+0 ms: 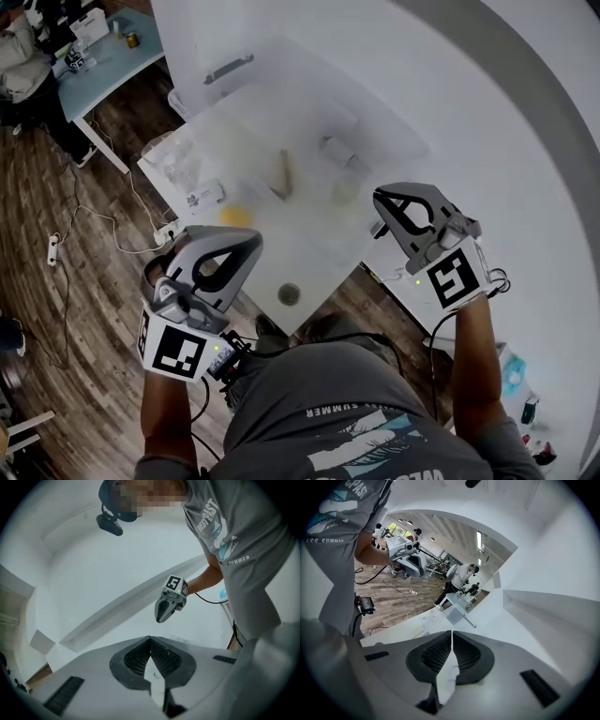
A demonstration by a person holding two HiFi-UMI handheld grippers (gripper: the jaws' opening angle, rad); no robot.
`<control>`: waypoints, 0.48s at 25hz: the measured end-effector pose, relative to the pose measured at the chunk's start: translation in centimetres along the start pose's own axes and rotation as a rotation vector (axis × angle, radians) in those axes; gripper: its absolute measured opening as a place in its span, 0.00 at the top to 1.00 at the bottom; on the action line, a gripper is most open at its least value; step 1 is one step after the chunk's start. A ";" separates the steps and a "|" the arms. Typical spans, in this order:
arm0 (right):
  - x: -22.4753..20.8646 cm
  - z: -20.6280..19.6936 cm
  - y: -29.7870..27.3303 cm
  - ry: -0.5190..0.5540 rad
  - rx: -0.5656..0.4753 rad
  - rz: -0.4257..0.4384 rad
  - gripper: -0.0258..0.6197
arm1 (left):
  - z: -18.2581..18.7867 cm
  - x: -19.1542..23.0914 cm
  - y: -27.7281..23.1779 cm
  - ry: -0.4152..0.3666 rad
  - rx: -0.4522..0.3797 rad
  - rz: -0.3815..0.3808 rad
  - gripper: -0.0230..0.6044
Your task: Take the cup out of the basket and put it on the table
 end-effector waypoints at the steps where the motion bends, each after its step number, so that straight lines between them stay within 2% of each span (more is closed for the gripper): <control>1: -0.2 -0.4 -0.6 -0.007 0.013 0.011 0.95 | -0.6 0.0 0.2 0.013 0.012 -0.001 0.95; 5: -1.9 -2.4 -3.1 -0.029 0.074 0.075 0.92 | -1.7 0.6 0.6 0.041 0.045 0.011 0.95; 7: -2.9 -4.2 -4.7 -0.051 0.127 0.126 0.81 | -2.4 0.8 0.4 0.049 0.068 0.023 0.95; 8: -3.2 -5.5 -5.6 -0.054 0.161 0.154 0.79 | -2.7 0.7 0.3 0.054 0.082 0.025 0.95; 12: -4.0 -11.4 -9.9 -0.059 0.306 0.264 0.79 | -3.6 0.8 0.3 0.080 0.117 0.054 0.95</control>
Point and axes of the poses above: the fingertips, and each gripper's own axes: y backward along the fingers, x to its left, z out of its top, the point moved 1 cm from there along y, backward along the fingers, and after that the axes turned 6 degrees about -x, right-handed, at the moved point
